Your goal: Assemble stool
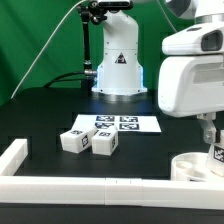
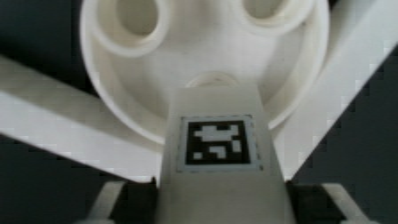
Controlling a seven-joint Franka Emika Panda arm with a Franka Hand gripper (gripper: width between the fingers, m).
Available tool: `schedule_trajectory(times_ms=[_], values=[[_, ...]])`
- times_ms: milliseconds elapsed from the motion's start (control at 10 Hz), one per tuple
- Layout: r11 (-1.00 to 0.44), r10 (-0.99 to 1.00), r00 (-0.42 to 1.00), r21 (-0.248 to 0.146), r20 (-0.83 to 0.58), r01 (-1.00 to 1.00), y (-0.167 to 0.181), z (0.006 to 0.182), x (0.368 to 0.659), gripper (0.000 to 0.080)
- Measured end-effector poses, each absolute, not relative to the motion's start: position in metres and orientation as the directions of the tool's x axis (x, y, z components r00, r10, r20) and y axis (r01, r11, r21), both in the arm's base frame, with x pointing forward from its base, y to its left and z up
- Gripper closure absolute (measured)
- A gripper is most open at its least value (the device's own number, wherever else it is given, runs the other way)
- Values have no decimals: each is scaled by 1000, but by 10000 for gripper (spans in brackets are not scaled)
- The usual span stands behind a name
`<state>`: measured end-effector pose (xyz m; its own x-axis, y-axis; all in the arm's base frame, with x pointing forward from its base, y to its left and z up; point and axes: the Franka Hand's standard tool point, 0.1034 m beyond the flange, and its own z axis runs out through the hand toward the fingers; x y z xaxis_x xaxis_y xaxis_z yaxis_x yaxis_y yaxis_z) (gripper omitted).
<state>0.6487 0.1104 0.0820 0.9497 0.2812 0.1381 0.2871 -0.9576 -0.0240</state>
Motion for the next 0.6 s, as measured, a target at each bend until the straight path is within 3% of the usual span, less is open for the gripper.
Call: schedule_trajectory(times_ms=[300, 600], values=[[-995, -58, 985, -89, 162, -44, 114, 81, 648, 459], [-912, -399, 909, -155, 123, -380, 112, 80, 647, 459]])
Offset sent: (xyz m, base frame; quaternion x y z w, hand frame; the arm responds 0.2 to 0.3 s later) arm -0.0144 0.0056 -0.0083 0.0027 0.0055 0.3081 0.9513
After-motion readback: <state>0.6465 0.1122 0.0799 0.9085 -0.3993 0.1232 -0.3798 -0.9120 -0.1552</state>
